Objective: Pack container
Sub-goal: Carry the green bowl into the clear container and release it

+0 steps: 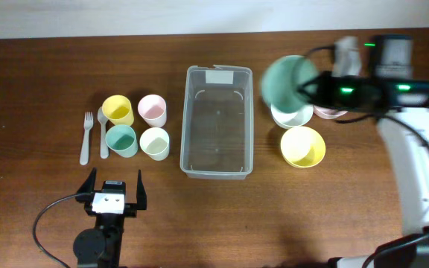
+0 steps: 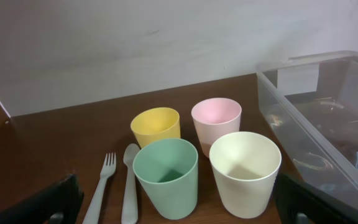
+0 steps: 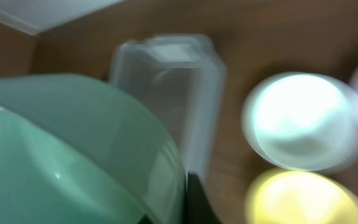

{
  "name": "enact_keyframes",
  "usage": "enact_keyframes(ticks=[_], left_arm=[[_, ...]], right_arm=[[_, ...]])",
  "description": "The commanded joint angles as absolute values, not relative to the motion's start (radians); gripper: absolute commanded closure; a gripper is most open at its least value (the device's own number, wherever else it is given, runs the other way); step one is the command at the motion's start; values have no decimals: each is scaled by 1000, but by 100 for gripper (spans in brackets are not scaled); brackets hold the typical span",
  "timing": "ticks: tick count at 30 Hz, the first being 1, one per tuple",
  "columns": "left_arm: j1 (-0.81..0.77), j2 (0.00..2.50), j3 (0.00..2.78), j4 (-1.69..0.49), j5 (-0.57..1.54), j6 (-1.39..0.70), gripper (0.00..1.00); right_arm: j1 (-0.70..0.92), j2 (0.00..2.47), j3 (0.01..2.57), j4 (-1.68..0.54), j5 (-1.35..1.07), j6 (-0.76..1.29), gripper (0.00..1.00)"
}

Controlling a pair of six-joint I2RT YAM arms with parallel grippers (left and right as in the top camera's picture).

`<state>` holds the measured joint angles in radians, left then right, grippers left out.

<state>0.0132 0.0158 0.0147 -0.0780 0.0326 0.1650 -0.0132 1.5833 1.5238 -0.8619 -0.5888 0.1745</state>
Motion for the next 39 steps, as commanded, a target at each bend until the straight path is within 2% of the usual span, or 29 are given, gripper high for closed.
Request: enact_keyframes(ticks=[1,4,7,16,36,38,39], left_arm=[[9,10,9,-80,29,174,0],[9,10,9,-80,29,174,0],[9,10,9,-80,29,174,0],[9,10,9,-80,29,174,0],[9,10,9,-80,29,174,0],[9,10,9,-80,29,174,0],[9,10,9,-80,29,174,0]], right_arm=[[169,1641,1540,-739,-481,253,96],[280,1734,1540,-648,-345,295,96],[323,1846,1546,-576,-344,331,96],[333,2141,1798,-622,-399,331,96],[327,2207,1837,-648,-258,350,95],[327,2211,1837,-640,-281,349,79],[327,2211,1837,-624,-300,341,68]])
